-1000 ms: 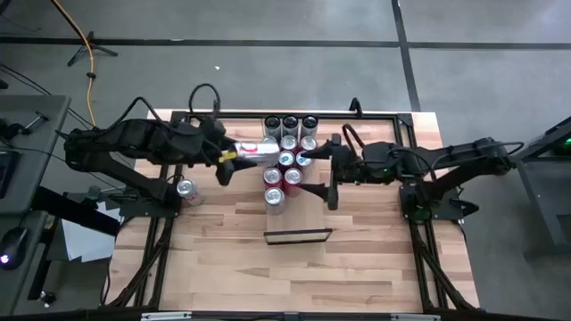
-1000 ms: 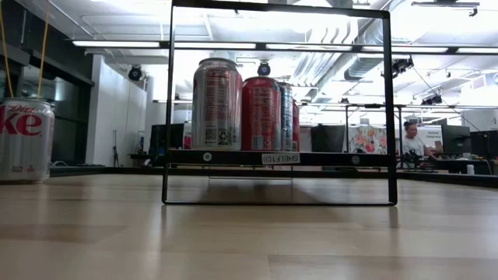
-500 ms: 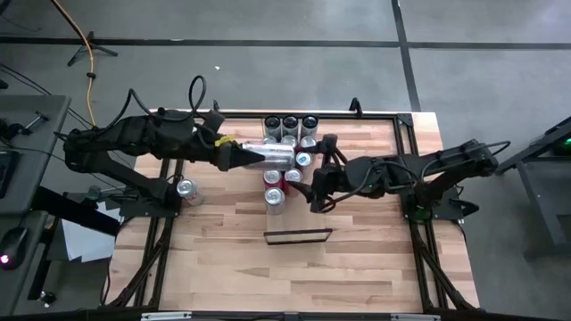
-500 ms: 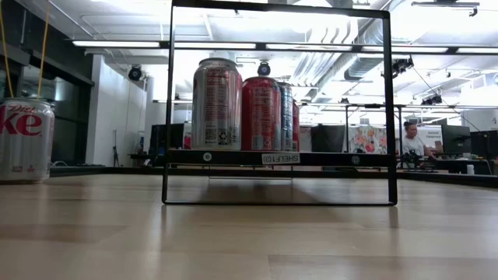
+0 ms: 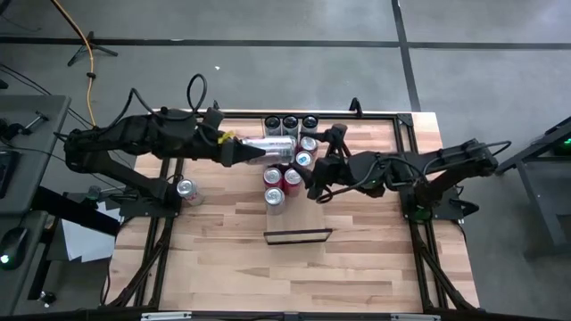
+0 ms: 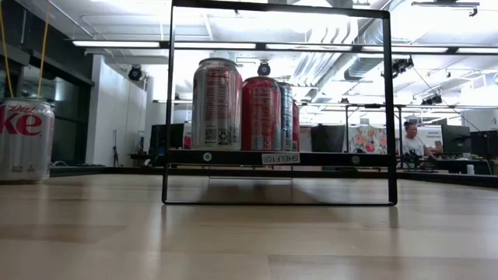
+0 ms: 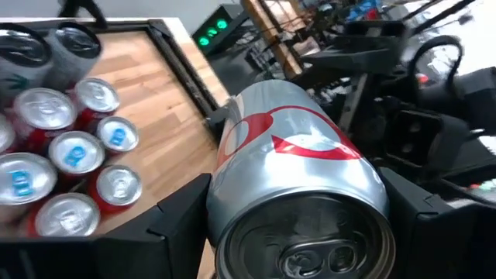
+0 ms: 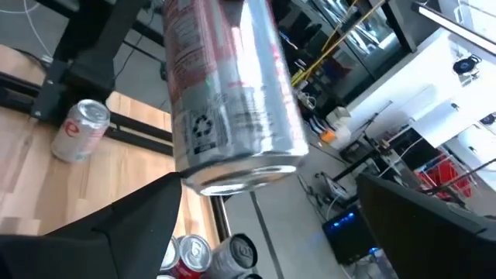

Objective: Place canned beverage on shelf
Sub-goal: Put the right red/silver soda can on the shelf aligned with the other red/silver soda cans

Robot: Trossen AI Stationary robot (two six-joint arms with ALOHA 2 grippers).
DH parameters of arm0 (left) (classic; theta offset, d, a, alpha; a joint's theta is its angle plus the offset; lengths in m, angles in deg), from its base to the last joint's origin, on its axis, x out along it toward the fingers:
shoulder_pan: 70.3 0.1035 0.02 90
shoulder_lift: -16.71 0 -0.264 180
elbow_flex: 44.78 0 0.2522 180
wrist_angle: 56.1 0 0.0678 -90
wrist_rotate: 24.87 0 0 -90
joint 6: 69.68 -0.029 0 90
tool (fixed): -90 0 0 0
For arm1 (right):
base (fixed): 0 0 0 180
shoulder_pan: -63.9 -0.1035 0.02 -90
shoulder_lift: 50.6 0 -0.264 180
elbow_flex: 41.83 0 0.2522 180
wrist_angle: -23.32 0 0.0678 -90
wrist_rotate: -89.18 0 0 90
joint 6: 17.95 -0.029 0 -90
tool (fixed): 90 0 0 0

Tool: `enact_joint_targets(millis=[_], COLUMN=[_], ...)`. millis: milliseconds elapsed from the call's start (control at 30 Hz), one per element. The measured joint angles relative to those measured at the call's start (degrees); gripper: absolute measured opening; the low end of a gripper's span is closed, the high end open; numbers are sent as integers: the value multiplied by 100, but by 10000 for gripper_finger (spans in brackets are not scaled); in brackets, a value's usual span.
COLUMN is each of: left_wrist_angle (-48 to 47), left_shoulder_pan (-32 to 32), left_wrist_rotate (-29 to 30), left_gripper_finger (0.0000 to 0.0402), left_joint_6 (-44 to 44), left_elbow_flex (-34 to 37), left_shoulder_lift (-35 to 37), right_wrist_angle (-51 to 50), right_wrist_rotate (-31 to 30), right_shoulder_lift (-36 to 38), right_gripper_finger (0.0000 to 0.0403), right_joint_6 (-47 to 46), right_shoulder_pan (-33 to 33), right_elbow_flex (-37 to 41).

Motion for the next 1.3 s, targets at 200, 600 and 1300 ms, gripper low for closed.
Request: enact_joint_targets(millis=[200,600,1300], left_wrist_angle=[-15,18,265], left_shoulder_pan=[65,408,407], left_wrist_rotate=[216,-130,-143], left_gripper_finger=[229,229,230], left_joint_6=[-16,-161,-549], left_elbow_flex=[-4,2,-9], left_shoulder_lift=[-77,-886,-1023], right_wrist_angle=[29,-69,-144], right_wrist_rotate=[382,-145,-641], right_shoulder_lift=[-3,-614,-780], right_gripper_finger=[376,376,285], right_joint_6=[155,336,436], right_shoulder_pan=[-36,-31,155], right_elbow_flex=[0,7,20])
